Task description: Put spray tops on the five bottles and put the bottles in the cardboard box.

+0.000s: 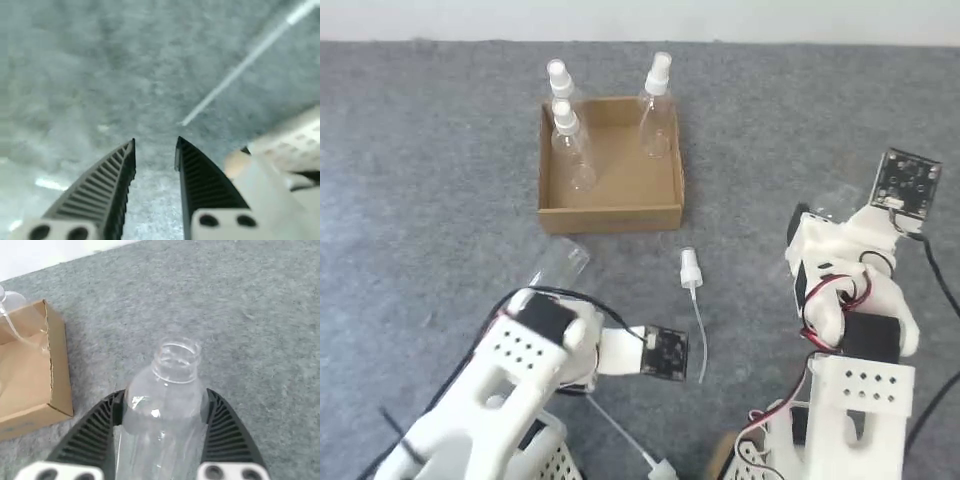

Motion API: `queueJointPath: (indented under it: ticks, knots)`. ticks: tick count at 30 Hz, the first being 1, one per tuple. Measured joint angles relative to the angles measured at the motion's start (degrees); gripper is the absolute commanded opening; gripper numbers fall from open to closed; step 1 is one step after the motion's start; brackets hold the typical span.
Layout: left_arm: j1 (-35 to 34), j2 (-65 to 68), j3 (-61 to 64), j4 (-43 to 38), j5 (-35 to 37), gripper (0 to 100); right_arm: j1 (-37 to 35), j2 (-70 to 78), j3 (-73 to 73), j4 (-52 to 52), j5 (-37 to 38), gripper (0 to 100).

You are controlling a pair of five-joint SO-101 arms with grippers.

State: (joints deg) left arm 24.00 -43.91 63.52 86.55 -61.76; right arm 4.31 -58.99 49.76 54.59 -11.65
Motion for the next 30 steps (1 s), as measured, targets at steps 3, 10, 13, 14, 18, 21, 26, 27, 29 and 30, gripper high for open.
queueJointPath:
  ticks: [3, 10, 13, 14, 18, 21, 26, 27, 29, 30]
  knots:
    - [2.6, 4.1, 0.0, -0.1, -1.7, 12, -0.1, 0.0, 0.0, -0.4, 0.0, 7.6]
    - [10.9, 11.8, -0.1, -0.7, -2.1, 12, -0.1, 0.0, 0.0, -0.4, 0.0, 7.6]
    - [13.9, 15.3, -0.1, -2.3, -2.1, 12, -0.1, 0.0, 0.0, -0.4, 0.0, 7.6]
    - [14.4, 16.7, -0.1, -2.9, -2.1, 12, -0.1, 0.0, 0.0, -0.4, 0.0, 7.6]
    - [14.9, 22.6, -0.1, -7.5, -2.1, 7, -0.1, 0.0, 0.0, -0.4, 0.0, 7.6]
    - [14.9, 26.5, -0.4, -9.2, -2.1, 3, -0.1, 0.0, 0.0, -0.4, 0.0, 7.6]
    - [14.9, 30.5, -2.3, -9.3, -2.1, 1, -0.1, 0.0, 0.0, -0.4, 0.0, 7.6]
    - [14.9, 30.8, -2.3, -9.3, -2.1, 1, -0.1, 0.0, 0.0, -0.4, 0.0, 7.6]
    - [14.9, 31.0, -2.3, -9.3, -2.1, 1, -0.1, 0.0, 0.0, -0.4, 0.0, 7.6]
    - [14.9, 31.0, -2.3, -9.3, -2.1, 1, -0.1, 0.0, 0.0, -0.4, 0.0, 7.6]
